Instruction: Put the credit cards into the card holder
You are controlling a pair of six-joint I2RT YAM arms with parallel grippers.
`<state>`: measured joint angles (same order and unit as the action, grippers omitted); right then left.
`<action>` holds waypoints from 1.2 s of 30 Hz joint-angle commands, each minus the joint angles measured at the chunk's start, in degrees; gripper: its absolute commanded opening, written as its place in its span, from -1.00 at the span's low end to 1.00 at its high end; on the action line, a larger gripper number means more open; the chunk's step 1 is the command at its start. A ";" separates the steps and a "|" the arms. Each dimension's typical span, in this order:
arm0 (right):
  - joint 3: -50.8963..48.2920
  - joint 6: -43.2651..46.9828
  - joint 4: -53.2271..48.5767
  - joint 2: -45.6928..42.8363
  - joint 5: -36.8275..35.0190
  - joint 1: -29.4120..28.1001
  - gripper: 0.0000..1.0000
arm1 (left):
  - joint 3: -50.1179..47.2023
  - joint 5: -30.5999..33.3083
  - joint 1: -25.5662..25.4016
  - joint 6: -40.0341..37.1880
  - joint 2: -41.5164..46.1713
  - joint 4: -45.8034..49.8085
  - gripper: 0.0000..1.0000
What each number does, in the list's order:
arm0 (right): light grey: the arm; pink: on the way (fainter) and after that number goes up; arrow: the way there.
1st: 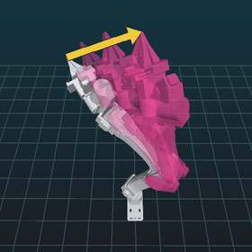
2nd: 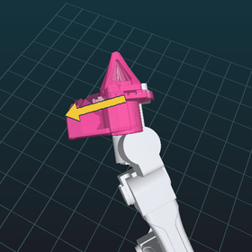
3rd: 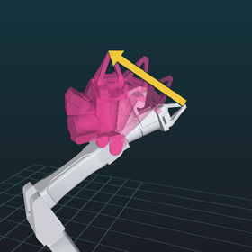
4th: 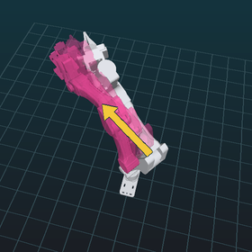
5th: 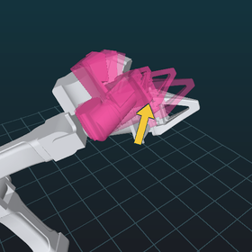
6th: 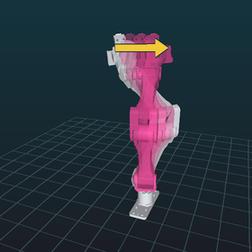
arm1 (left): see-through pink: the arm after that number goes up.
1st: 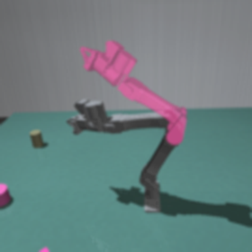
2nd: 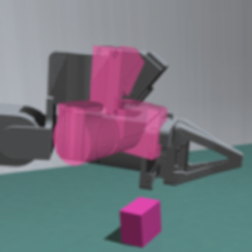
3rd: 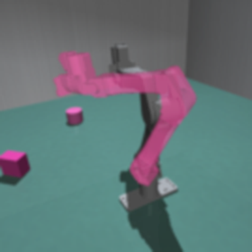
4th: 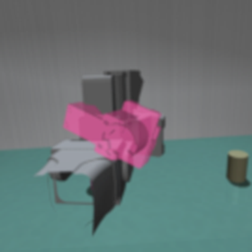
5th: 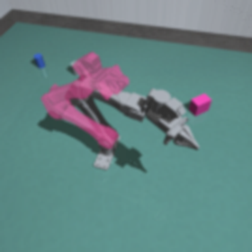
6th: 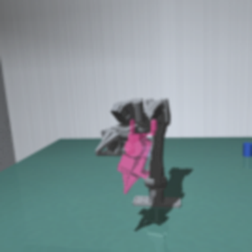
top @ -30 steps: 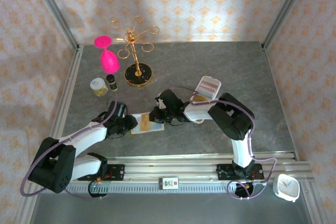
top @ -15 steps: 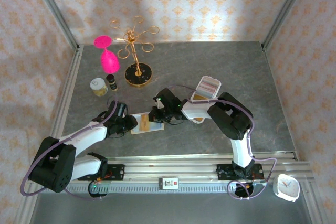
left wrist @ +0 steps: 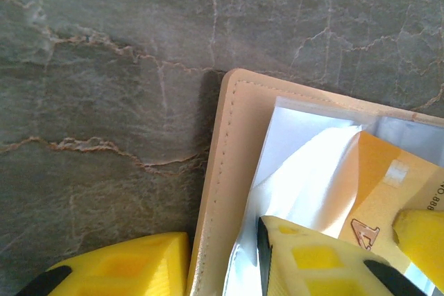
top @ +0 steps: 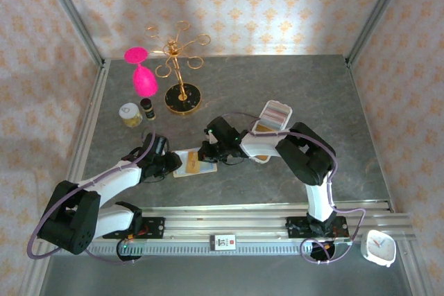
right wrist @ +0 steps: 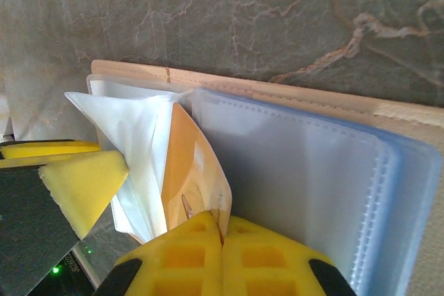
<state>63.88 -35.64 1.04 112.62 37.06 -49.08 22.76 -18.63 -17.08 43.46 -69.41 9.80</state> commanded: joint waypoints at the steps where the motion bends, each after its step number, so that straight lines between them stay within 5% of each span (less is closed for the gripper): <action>1: 1.37 2.52 -7.65 0.92 -2.01 0.04 -1.00 | -3.23 2.10 0.11 -0.88 -4.87 -2.86 -0.35; 26: 9.76 7.48 -8.87 6.49 5.37 -0.23 -1.00 | -3.87 1.39 0.10 0.66 -6.20 -5.45 -0.30; 31: 9.99 7.55 -12.17 4.85 -1.28 -0.23 -0.42 | -3.87 1.04 0.12 0.48 -6.05 -5.23 -0.32; 36: 8.58 7.28 -14.53 1.02 -7.60 -0.47 -0.20 | -4.29 0.84 0.12 -0.04 -5.49 -4.80 -0.33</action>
<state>73.45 -28.62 -8.29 116.09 37.17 -49.91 22.74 -18.74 -17.08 43.64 -69.78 9.50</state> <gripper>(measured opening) 0.399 0.338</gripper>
